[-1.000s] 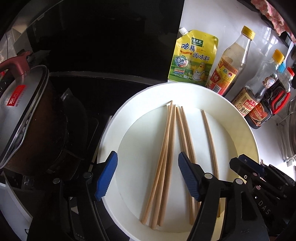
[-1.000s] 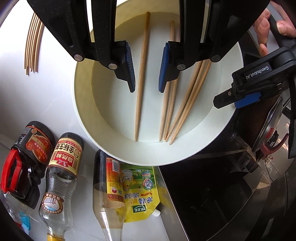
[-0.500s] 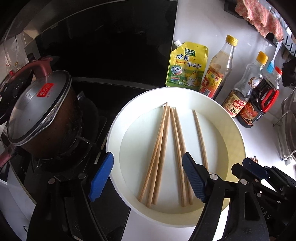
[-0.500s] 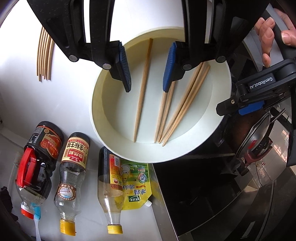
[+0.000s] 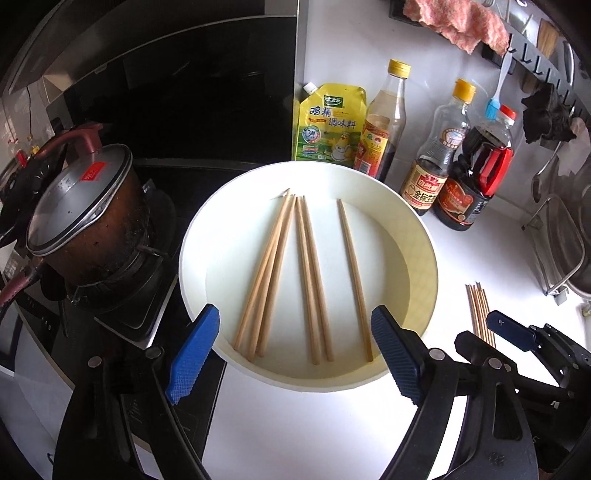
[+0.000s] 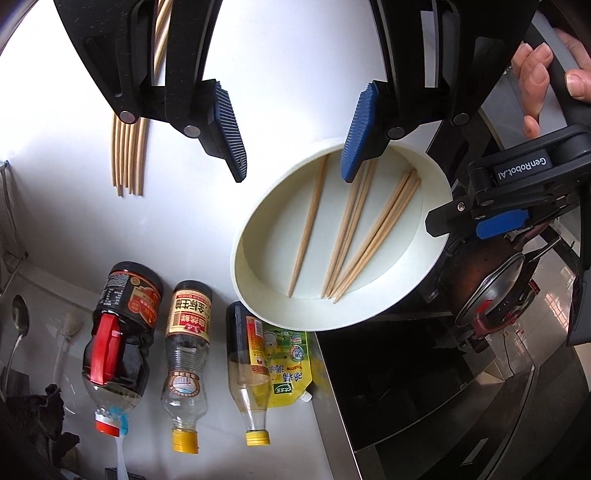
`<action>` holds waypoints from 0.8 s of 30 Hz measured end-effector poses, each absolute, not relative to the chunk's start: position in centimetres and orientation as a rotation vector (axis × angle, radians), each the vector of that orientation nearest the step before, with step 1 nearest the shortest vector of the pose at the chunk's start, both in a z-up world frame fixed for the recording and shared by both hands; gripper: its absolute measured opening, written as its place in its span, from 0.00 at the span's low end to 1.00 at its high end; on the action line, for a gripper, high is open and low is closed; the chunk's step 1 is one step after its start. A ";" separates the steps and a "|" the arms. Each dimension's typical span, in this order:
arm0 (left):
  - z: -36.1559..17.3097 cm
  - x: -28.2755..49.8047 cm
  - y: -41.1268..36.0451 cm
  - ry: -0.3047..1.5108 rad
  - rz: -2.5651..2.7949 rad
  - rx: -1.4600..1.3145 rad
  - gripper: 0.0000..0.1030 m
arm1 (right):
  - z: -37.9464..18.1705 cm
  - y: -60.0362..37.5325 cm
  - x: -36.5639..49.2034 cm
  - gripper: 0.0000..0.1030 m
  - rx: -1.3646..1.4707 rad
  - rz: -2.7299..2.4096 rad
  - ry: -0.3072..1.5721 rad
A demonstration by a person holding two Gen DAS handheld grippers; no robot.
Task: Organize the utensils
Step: 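Withdraw both tools from the basin toward the remaining chopsticks, then lower the right tool onto one chopstick while the left tool separates another from the row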
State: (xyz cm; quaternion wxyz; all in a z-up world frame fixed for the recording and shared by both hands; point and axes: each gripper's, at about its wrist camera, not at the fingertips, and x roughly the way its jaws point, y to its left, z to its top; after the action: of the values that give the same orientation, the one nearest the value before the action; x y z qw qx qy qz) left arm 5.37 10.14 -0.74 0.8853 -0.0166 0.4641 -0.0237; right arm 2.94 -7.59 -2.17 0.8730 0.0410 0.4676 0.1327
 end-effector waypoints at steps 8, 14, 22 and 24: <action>-0.9 3.5 5.8 0.957 -0.117 -0.002 0.84 | -2.7 -12.8 0.0 0.54 0.129 0.185 0.979; -1.1 2.3 2.2 0.934 -0.180 0.013 0.86 | -3.2 -18.1 -2.5 0.54 0.147 0.062 0.966; -1.8 1.3 -2.8 0.912 -0.269 0.035 0.86 | -5.7 -24.0 -4.4 0.54 0.134 -0.075 0.999; -2.2 1.0 -3.9 0.911 -0.282 0.042 0.86 | -6.6 -24.9 -4.6 0.54 0.136 -0.088 1.009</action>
State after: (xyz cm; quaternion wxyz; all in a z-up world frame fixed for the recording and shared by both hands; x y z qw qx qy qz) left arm 1.04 -3.94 -2.15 0.8883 0.0204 0.4383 -0.1356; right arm -4.57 -24.94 -6.63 0.8722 0.0652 0.4829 -0.0422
